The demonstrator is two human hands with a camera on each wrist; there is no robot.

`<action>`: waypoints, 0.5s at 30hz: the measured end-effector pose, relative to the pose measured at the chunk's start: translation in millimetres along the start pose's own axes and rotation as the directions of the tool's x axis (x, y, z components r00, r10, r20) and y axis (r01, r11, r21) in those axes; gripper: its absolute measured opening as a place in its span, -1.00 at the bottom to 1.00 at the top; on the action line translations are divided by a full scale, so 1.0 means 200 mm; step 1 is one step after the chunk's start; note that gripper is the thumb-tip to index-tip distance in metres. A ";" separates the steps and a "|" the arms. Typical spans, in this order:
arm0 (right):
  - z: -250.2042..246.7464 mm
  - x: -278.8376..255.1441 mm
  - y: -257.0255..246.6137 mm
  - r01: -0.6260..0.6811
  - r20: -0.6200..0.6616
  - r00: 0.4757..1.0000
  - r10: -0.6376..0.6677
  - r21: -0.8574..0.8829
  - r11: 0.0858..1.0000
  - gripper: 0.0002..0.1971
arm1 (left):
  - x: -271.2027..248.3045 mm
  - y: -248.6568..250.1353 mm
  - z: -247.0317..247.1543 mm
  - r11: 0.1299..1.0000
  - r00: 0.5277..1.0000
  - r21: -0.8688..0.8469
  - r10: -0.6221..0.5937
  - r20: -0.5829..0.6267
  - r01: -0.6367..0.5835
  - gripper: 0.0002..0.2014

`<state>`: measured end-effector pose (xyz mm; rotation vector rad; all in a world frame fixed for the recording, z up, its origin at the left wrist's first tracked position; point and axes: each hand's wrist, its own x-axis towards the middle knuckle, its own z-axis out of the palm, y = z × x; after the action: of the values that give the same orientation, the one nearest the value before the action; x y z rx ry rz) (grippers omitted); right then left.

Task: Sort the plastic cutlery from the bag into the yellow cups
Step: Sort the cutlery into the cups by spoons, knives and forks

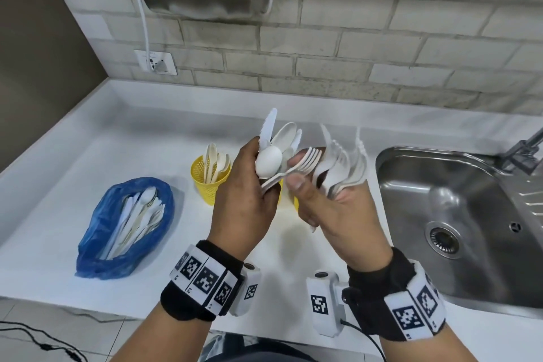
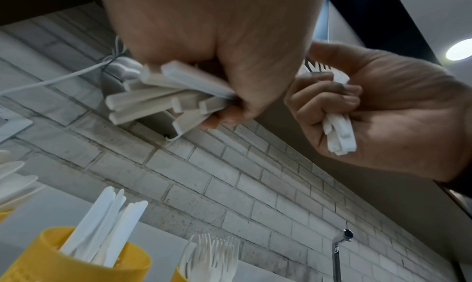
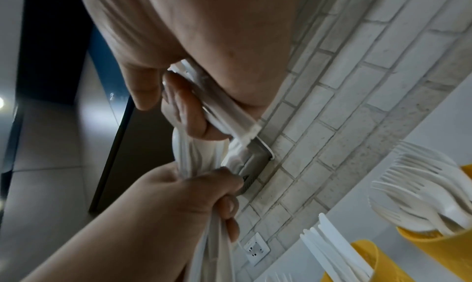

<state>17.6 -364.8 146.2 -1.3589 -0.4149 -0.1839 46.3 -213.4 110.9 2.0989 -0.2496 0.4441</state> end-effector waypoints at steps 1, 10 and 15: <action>0.01 0.00 0.02 0.011 -0.010 1.000 -0.011 -0.041 0.999 -0.82 | 0.00 0.00 0.00 1.000 1.000 0.008 -0.005 0.010 0.005 -0.31; 0.06 0.05 0.01 -0.093 -0.282 0.948 0.145 0.191 0.977 -0.79 | 0.05 0.01 0.02 1.000 0.999 0.014 -0.023 -0.028 0.023 -0.31; 0.05 0.10 -0.01 -0.124 -0.382 0.882 0.276 0.376 0.918 -0.89 | 0.06 -0.01 0.03 1.000 0.998 -0.001 -0.001 -0.059 0.001 -0.33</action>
<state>34.1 -353.6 158.2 -0.9704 0.0725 -0.2191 60.0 -217.4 111.7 2.0810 -0.2144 0.5048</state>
